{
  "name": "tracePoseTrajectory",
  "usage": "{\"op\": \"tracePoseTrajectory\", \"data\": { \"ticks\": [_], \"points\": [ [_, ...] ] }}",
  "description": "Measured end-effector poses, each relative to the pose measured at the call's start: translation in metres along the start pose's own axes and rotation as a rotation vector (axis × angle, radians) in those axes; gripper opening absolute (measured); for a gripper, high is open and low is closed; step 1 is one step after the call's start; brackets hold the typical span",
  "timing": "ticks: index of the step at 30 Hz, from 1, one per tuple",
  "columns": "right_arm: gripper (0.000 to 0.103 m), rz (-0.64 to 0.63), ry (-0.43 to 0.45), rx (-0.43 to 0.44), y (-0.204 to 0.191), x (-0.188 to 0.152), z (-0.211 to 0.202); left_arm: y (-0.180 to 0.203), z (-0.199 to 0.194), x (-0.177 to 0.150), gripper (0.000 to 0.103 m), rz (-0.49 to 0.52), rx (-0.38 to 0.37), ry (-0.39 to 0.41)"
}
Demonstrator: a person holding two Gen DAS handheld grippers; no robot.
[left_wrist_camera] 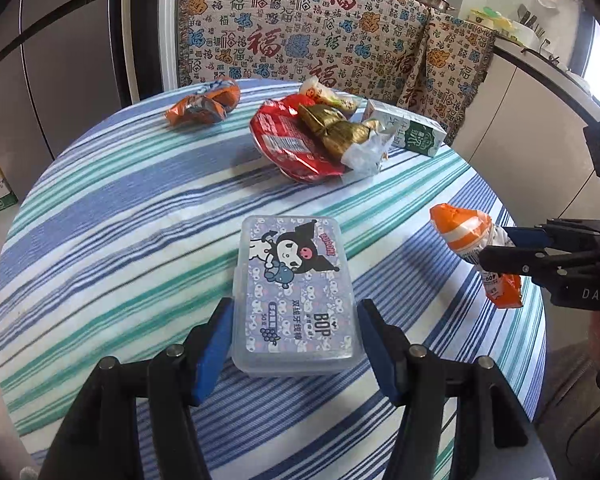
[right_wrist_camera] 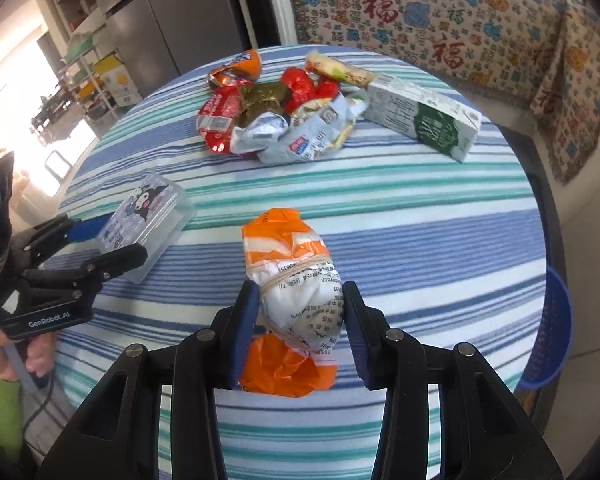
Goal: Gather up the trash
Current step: 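Carry both items to the wastebasket and open both tools to drop them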
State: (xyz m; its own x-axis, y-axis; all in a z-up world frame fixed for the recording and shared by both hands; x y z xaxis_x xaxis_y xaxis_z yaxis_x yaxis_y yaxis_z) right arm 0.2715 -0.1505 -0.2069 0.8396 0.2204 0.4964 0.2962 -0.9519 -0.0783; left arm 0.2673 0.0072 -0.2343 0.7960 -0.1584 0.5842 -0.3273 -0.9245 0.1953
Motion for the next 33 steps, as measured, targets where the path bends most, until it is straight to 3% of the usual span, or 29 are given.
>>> {"op": "tracePoseTrajectory", "data": {
  "ticks": [5,11,15,20,27,33],
  "points": [
    [0.043,0.04,0.008,-0.02,0.005,-0.024,-0.014,0.004,0.009,-0.004,0.064,0.031,0.051,-0.037],
    [0.043,0.064,0.019,-0.045,0.009,-0.029,-0.029,-0.003,0.016,-0.006,0.064,0.038,0.083,-0.08],
    [0.043,0.102,0.025,-0.073,0.019,-0.028,-0.035,-0.007,0.01,-0.01,0.062,0.032,0.057,-0.051],
    [0.043,0.232,0.034,-0.036,0.051,-0.034,-0.047,0.005,-0.013,-0.005,0.062,0.013,-0.015,0.014],
    [0.043,0.387,0.166,-0.112,0.156,-0.04,-0.102,0.101,-0.024,0.034,0.062,0.082,-0.166,0.065],
    [0.044,0.494,0.222,-0.205,0.255,-0.047,-0.131,0.209,0.01,0.075,0.062,0.172,-0.31,0.022]
  ]
}}
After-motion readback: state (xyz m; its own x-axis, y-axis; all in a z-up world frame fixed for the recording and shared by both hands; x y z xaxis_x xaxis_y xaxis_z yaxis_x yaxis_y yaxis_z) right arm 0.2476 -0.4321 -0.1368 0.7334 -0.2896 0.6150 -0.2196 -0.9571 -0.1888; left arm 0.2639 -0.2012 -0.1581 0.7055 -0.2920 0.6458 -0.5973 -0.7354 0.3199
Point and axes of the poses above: each gripper's, at about its wrist camera, not at the fingertips, and z roughly the way its jaws point, y to its right, x to its top, the point moved 8 cm from there along z, roughly the way its jaws point, and after that the axes turned 4 degrees about -x, right-handed, at the moved point
